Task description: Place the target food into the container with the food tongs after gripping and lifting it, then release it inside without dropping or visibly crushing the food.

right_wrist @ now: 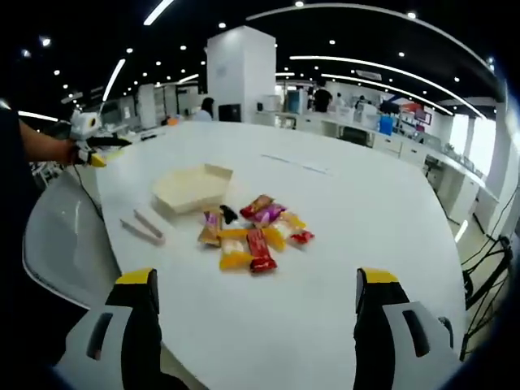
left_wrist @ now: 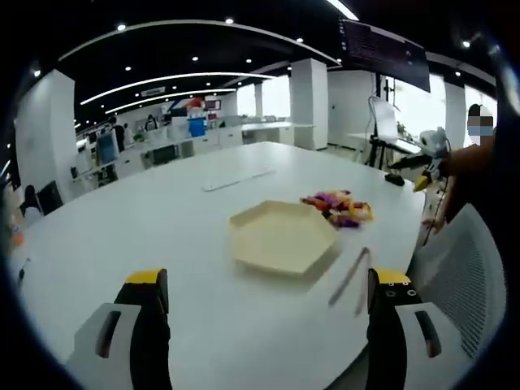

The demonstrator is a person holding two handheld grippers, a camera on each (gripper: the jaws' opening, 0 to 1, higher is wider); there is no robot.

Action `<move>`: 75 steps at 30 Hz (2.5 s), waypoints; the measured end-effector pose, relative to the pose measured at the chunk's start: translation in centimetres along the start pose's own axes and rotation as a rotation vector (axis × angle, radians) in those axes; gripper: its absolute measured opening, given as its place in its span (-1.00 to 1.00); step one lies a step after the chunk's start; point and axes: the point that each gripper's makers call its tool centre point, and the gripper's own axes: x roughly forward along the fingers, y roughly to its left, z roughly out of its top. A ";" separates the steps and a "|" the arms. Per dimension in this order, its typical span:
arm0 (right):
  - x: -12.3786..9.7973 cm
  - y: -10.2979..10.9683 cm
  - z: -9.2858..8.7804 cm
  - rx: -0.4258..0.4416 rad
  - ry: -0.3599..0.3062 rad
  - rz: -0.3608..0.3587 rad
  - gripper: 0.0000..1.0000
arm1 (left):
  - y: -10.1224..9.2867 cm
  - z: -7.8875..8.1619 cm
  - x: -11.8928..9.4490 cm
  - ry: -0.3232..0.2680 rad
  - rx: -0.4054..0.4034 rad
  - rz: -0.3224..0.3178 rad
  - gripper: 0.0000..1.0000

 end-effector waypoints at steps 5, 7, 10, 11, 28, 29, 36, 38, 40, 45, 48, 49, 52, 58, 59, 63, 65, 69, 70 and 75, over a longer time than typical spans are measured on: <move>0.8 -0.2 0.6 0.030 -0.034 0.045 0.99 | -1.2 -0.2 -0.8 0.020 -0.050 0.039 0.99; 0.8 -0.1 0.5 0.025 -0.037 0.060 0.99 | -2.0 -0.5 -0.8 0.035 -0.016 0.031 0.99; 0.5 0.0 0.5 -0.003 -0.037 0.072 0.99 | -2.9 -0.7 -0.9 0.049 0.042 0.000 0.91; 0.4 -0.1 0.5 -0.002 -0.037 0.073 0.99 | -3.2 -0.6 -1.0 0.044 0.046 -0.007 0.92; -3.0 1.3 -0.2 0.002 -0.002 0.035 0.99 | -5.5 0.2 0.4 0.056 0.169 -0.163 0.99; -3.0 1.7 0.0 0.018 -0.015 0.052 0.99 | -5.6 0.2 0.5 0.054 0.166 -0.165 0.99; -2.8 1.4 -0.3 0.017 -0.029 0.046 0.99 | -6.0 -0.8 0.8 0.081 0.172 -0.182 0.99; -2.8 1.1 -0.4 0.015 -0.029 0.041 0.99 | -5.6 -0.7 0.7 0.082 0.159 -0.177 0.99; -2.8 0.8 -0.5 0.014 -0.023 0.038 0.99 | -5.5 -0.8 0.7 0.085 0.155 -0.173 0.99; -2.9 0.1 -0.4 0.008 -0.022 0.026 0.99 | -5.6 -0.9 1.0 0.102 0.162 -0.183 0.99; -2.9 -0.2 -0.3 0.012 -0.027 0.020 0.99 | -6.1 -0.9 1.4 0.116 0.179 -0.200 0.99; -2.8 -0.2 -0.3 0.012 -0.027 0.020 0.99 | -6.2 -1.0 1.5 0.118 0.186 -0.204 0.99; -2.7 -0.3 -0.2 0.013 -0.032 0.016 0.99 | -6.5 -1.5 2.2 0.134 0.205 -0.230 0.98; -2.5 0.1 0.1 0.011 -0.039 0.026 0.99 | -7.6 -2.0 3.6 0.156 0.214 -0.275 0.93; -2.5 0.4 0.2 0.011 -0.042 0.031 0.99 | -8.0 -2.2 4.1 0.162 0.237 -0.290 0.92; -2.3 0.9 0.3 0.003 -0.044 0.044 0.99 | -8.9 -2.3 4.8 0.179 0.267 -0.320 0.89; -2.2 1.0 0.3 0.001 -0.043 0.048 0.99 | -9.2 -2.4 5.1 0.189 0.277 -0.336 0.86; -1.8 1.6 0.4 -0.004 -0.042 0.063 0.99 | -10.2 -3.0 5.6 0.226 0.306 -0.386 0.68; -1.7 1.7 0.5 -0.006 -0.040 0.067 0.99 | -10.6 -3.3 5.8 0.240 0.332 -0.403 0.64; -1.3 2.7 0.6 -0.015 -0.037 0.090 0.99 | -11.8 -5.3 7.0 0.295 0.403 -0.467 0.38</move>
